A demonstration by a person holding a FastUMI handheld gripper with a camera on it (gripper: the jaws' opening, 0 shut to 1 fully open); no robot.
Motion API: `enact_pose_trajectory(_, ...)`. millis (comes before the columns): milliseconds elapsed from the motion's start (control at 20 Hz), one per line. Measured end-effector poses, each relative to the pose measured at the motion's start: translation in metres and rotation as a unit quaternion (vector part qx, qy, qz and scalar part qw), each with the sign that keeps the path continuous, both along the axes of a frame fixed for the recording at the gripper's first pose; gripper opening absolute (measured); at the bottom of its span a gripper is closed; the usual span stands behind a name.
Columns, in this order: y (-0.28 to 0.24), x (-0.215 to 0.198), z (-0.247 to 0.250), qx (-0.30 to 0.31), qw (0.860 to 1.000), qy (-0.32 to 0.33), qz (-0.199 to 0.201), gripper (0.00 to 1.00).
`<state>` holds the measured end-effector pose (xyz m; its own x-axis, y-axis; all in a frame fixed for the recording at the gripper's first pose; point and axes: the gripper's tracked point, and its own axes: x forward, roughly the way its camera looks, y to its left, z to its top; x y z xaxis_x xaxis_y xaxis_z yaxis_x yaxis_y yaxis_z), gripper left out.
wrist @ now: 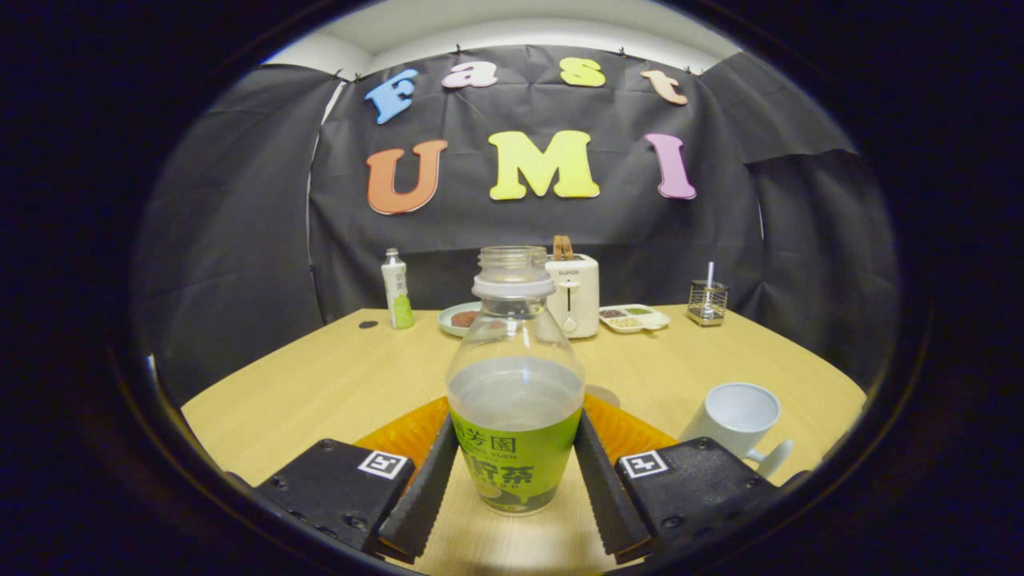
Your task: Take the bottle from table, then pour the juice into the cup, finally place the bottle on the coaster
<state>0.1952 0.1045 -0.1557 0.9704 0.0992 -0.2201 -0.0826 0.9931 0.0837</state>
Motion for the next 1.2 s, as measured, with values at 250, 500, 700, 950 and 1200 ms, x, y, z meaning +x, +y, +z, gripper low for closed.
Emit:
enact_pose_trajectory(250,0.003,-0.013,0.015,0.025,1.0,0.009,0.001,0.82)
enact_pose_trajectory(500,0.014,-0.026,0.032,0.061,0.998,0.006,0.017,0.82)
enact_pose_trajectory(700,0.018,-0.035,0.044,0.094,0.995,0.002,0.026,0.82)
enact_pose_trajectory(950,0.019,-0.045,0.061,0.128,0.991,-0.006,0.027,0.82)
enact_pose_trajectory(1200,0.022,-0.043,0.07,0.238,0.971,-0.002,0.033,0.81)
